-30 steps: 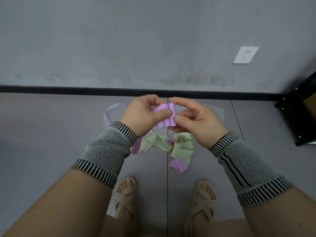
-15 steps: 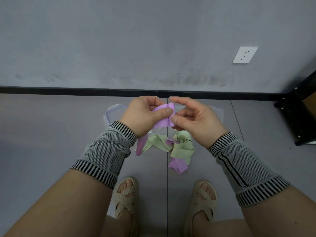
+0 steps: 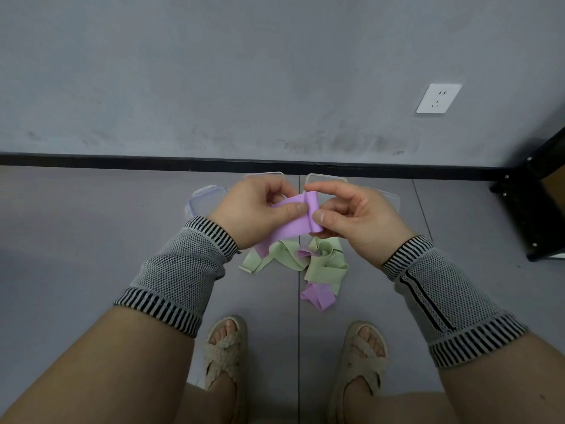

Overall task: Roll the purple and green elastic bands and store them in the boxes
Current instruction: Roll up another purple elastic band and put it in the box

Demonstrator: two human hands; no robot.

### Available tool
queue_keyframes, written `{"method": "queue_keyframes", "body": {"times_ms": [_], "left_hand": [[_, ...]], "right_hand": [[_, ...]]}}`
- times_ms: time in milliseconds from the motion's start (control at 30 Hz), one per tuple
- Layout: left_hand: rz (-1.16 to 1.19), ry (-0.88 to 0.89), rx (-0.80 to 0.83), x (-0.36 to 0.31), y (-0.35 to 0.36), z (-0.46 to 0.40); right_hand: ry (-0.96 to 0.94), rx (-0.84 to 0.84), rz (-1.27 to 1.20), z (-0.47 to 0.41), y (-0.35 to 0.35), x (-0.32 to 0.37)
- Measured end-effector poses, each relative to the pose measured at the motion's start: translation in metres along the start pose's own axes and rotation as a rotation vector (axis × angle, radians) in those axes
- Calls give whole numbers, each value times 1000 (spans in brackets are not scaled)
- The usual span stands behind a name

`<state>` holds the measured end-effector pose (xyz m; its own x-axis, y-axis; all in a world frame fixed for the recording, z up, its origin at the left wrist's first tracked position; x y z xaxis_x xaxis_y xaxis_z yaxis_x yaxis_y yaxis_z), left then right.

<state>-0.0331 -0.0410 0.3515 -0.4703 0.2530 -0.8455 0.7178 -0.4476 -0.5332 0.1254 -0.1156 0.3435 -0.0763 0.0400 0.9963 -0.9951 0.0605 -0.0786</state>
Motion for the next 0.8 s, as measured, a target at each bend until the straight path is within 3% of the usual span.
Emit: {"method": "queue_keyframes", "body": {"times_ms": [167,800], "left_hand": [[-162,-17,5,0,-3,0],[78,-31,-77,-7,4,-1]], "right_hand": [[17,18,-14,0,-1,0],[-41,-85,86,-4,5,0]]}}
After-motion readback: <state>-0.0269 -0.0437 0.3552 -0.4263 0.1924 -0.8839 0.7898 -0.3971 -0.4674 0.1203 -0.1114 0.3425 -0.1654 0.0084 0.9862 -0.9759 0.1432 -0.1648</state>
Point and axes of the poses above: each hand's wrist, its own z-axis away from the middle knuckle, its own y-axis out of the palm, x = y × z, the point moved 1 cm from there along -z, towards the middle knuckle, and after that the axes turned 3 degrees about -x, right-handed, at the moved point
